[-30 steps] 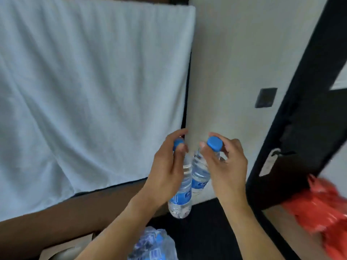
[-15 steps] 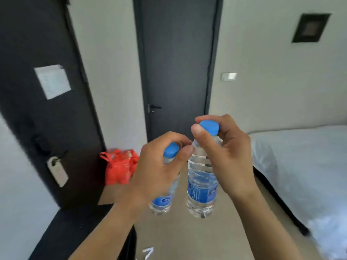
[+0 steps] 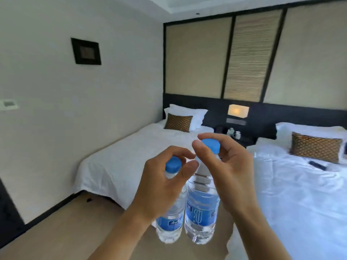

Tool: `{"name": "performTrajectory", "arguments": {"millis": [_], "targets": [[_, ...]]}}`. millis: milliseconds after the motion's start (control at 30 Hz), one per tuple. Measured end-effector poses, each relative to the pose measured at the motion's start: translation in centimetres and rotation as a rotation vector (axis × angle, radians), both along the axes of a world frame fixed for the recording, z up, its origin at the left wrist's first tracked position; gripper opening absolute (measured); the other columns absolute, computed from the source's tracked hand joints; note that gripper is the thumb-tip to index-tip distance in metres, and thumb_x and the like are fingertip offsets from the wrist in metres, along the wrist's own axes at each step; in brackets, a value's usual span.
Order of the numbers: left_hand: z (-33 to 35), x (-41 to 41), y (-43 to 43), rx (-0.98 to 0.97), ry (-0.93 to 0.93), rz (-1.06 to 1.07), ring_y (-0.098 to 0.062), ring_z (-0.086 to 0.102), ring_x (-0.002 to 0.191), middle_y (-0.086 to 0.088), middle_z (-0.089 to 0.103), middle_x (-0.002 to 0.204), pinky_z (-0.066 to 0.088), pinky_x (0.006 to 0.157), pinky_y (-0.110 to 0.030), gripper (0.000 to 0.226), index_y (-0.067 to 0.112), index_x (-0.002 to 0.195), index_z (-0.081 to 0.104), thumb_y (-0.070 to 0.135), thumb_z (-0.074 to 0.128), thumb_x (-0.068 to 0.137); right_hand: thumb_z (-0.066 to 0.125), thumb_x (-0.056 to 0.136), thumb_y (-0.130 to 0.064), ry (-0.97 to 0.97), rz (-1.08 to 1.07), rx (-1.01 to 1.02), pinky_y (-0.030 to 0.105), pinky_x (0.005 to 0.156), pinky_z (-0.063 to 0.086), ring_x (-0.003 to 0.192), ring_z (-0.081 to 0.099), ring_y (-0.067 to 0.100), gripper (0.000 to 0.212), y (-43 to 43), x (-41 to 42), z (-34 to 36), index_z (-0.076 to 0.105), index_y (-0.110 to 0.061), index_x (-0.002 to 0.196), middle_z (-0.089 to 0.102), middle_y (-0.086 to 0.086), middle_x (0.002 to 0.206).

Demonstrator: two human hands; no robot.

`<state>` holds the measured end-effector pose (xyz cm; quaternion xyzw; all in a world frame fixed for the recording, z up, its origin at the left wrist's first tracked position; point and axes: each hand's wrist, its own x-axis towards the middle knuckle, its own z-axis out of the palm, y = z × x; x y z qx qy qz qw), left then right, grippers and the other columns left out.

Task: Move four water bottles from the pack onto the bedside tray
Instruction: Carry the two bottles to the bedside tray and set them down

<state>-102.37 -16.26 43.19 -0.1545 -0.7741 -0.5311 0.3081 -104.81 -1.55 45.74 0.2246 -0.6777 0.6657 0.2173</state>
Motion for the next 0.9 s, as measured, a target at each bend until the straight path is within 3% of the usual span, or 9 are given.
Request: {"name": "performTrajectory", "arguments": {"millis": [67, 200, 467, 667, 900], "targets": [[0.3, -6.6, 4.2, 0.012, -0.012, -0.073, -0.006, 0.072, 0.085, 0.016, 0.073, 0.091, 0.052, 0.073, -0.009, 0.019, 0.031, 0.100, 0.069, 0.047, 0.066, 0.090, 0.076, 0.071, -0.050, -0.010, -0.096, -0.017, 0.021, 0.074, 0.058, 0.082, 0.073, 0.007, 0.035, 4.3, -6.1, 0.3, 0.071, -0.023, 0.094, 0.075, -0.010, 0.086], [1.1, -19.2, 10.3, 0.014, -0.013, -0.201, 0.000, 0.070, 0.092, 0.034, 0.069, 0.090, 0.051, 0.076, -0.006, 0.015, 0.037, 0.100, 0.067, 0.044, 0.067, 0.087, 0.079, 0.074, -0.045, -0.042, -0.205, -0.017, 0.029, 0.069, 0.060, 0.075, 0.072, 0.017, 0.031, 10.3, -17.5, 1.0, 0.068, -0.017, 0.083, 0.073, -0.002, 0.077], [-1.1, -44.0, 14.5, -0.006, -0.024, -0.308, -0.001, 0.070, 0.091, 0.031, 0.071, 0.089, 0.051, 0.074, -0.006, 0.012, 0.044, 0.095, 0.065, 0.050, 0.066, 0.085, 0.081, 0.075, -0.044, -0.067, -0.366, -0.040, 0.042, 0.072, 0.058, 0.080, 0.069, 0.031, 0.033, 14.2, -40.7, -2.4, 0.062, -0.018, 0.078, 0.071, 0.005, 0.076], [-2.2, -65.9, 13.8, 0.001, -0.023, -0.385, -0.011, 0.072, 0.094, 0.017, 0.073, 0.097, 0.058, 0.076, -0.015, 0.014, 0.045, 0.097, 0.065, 0.055, 0.064, 0.087, 0.086, 0.077, -0.035, -0.069, -0.471, -0.007, 0.019, 0.061, 0.050, 0.067, 0.060, 0.013, 0.034, 13.2, -60.9, -3.2, 0.059, -0.013, 0.081, 0.066, 0.004, 0.075], [-1.9, -89.9, 15.2, -0.050, -0.078, -0.489, -0.009, 0.073, 0.098, 0.019, 0.073, 0.100, 0.062, 0.082, -0.022, 0.017, 0.049, 0.098, 0.063, 0.063, 0.060, 0.089, 0.087, 0.074, -0.032, -0.116, -0.605, -0.087, 0.013, 0.062, 0.046, 0.065, 0.054, 0.002, 0.036, 14.0, -83.4, -3.1, 0.059, -0.010, 0.083, 0.063, 0.004, 0.078]]}}
